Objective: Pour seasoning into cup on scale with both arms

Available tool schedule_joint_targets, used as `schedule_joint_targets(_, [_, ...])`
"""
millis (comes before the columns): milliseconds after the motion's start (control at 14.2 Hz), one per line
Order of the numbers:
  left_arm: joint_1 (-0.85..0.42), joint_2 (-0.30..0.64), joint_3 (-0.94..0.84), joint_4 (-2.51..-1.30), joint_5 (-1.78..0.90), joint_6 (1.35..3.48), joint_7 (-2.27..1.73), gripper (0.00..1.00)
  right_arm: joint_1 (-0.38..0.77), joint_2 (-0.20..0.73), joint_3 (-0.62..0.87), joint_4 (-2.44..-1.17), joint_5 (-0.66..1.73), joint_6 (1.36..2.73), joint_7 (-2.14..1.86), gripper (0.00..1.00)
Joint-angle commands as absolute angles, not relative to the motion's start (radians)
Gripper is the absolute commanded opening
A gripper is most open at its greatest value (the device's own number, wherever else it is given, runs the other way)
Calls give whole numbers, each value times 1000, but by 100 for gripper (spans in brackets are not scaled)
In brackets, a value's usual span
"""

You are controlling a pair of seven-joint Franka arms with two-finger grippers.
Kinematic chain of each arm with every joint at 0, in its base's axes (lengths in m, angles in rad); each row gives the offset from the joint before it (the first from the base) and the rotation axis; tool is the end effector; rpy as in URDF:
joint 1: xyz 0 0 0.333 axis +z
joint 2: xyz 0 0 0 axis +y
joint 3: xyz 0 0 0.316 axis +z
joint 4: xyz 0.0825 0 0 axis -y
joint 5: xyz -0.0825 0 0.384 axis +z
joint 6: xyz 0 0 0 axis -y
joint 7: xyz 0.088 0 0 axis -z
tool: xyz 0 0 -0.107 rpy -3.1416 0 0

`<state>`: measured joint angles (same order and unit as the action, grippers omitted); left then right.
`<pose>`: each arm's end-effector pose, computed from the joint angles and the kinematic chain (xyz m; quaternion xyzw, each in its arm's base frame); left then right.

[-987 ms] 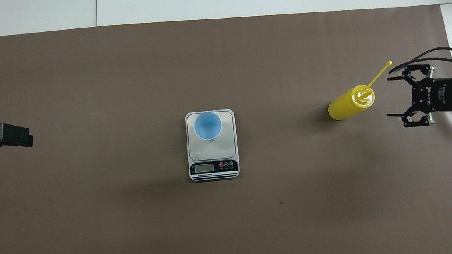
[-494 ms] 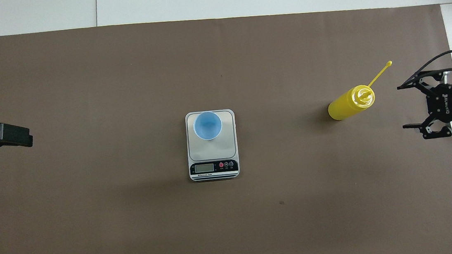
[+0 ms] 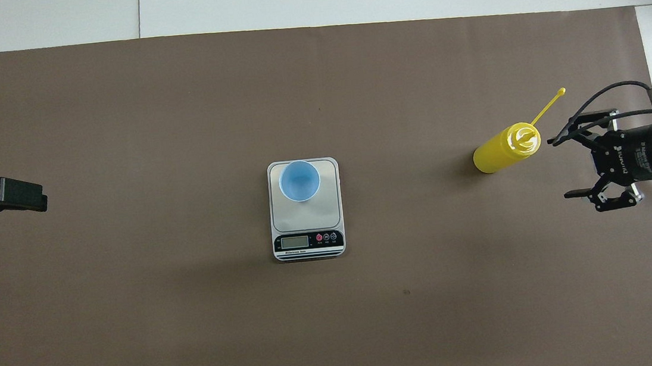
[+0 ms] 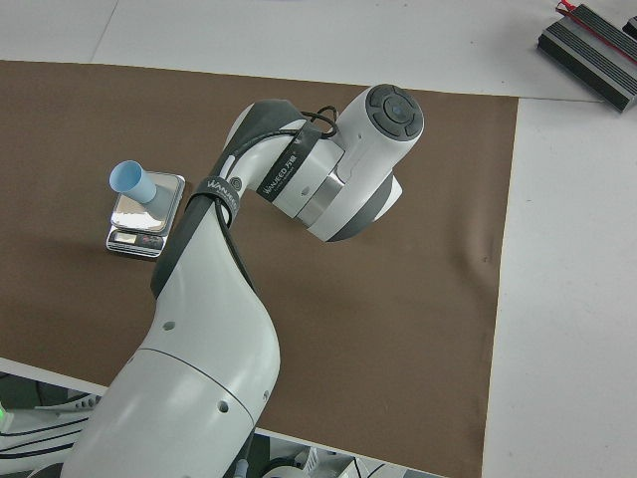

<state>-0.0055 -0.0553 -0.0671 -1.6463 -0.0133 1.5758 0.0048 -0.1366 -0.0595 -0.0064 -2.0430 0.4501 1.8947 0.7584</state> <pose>0.5353 -0.0414 0.6194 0.9992 -0.0385 -0.0078 0.0045 0.5287 -0.0439 0.4672 -0.8416 0.4965 0.1044 0.1855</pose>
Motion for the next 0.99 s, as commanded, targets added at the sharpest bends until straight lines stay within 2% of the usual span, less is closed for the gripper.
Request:
schedule_joint_targets(0, [3,-72,-69,-1658,-20,1578,-2,100,-63,-91,-6,-2014,338,1856,690,100])
schedule_joint_targets(212, [2,-72,-69,-1658,-20,1578,-2,100,26,-37,2,-1883,146,1798,666,100])
schedule_joint_targets(353, [3,-72,-69,-1658,-20,1578,-2,100,44,1,3,-1778,105,1738,614,100])
schedule_joint_targets(564, [3,-72,-69,-1658,-20,1578,-2,100,57,5,5,-1685,12,1718,353,100])
schedule_joint_targets(705, [3,-72,-69,-1658,-20,1578,-2,100,43,2,2,-1652,-8,1707,142,100])
schedule_joint_targets(917, [2,-72,-69,-1658,-20,1578,-2,100,25,-12,-5,-1640,1,1697,75,100])
